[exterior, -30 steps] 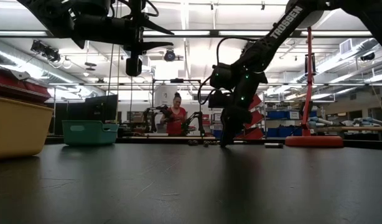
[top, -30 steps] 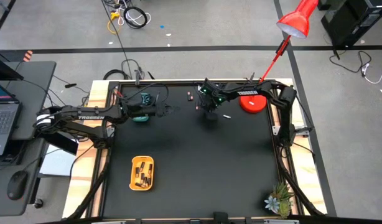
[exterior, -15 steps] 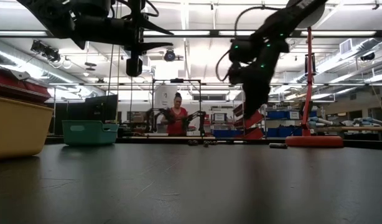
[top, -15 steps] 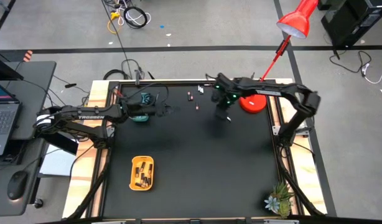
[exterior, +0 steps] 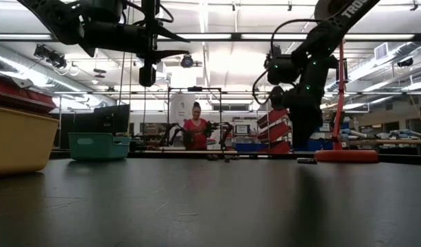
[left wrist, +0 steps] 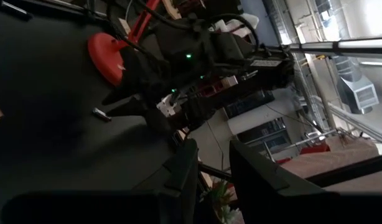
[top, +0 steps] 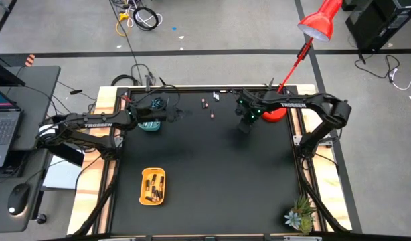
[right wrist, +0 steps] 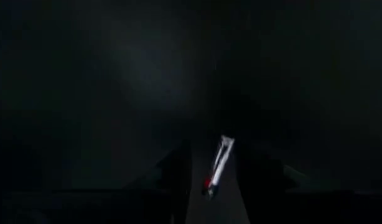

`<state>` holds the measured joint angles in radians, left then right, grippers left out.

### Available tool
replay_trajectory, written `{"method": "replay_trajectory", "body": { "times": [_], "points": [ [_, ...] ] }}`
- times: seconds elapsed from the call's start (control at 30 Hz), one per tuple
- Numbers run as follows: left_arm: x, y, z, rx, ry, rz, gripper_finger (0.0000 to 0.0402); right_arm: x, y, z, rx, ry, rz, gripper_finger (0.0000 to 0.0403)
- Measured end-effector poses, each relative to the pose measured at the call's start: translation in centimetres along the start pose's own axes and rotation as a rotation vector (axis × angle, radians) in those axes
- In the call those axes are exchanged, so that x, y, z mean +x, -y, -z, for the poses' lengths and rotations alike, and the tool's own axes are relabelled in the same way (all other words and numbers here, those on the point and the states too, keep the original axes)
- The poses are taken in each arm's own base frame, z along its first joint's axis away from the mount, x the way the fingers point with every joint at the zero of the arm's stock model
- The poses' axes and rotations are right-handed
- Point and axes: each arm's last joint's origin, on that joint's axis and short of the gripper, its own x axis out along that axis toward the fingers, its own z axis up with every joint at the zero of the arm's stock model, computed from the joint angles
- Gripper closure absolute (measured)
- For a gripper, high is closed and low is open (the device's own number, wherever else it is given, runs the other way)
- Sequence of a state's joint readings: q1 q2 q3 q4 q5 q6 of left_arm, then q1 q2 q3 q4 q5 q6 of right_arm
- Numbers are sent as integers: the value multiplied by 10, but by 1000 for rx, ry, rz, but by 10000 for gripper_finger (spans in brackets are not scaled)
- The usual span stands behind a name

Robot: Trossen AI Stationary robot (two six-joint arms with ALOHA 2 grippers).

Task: Sort batteries
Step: Put the white battery into the blue bin

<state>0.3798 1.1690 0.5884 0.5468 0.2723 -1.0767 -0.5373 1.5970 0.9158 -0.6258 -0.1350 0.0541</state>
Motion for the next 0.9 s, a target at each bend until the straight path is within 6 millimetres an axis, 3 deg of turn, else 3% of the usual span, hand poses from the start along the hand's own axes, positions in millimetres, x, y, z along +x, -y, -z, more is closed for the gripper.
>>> {"method": "replay_trajectory", "body": {
  "times": [0.4,0.5,0.63,0.9],
  "points": [
    [0,0,0,-2,-13,7,300,30,5,27,23,-8,18,277],
    [0,0,0,-2,-13,7,300,33,4,31,-2,-17,40,302],
    [0,0,0,-2,-7,3,300,33,2,32,-25,-19,63,379],
    [0,0,0,-2,4,-3,300,26,-3,20,-3,11,14,381]
  ]
}}
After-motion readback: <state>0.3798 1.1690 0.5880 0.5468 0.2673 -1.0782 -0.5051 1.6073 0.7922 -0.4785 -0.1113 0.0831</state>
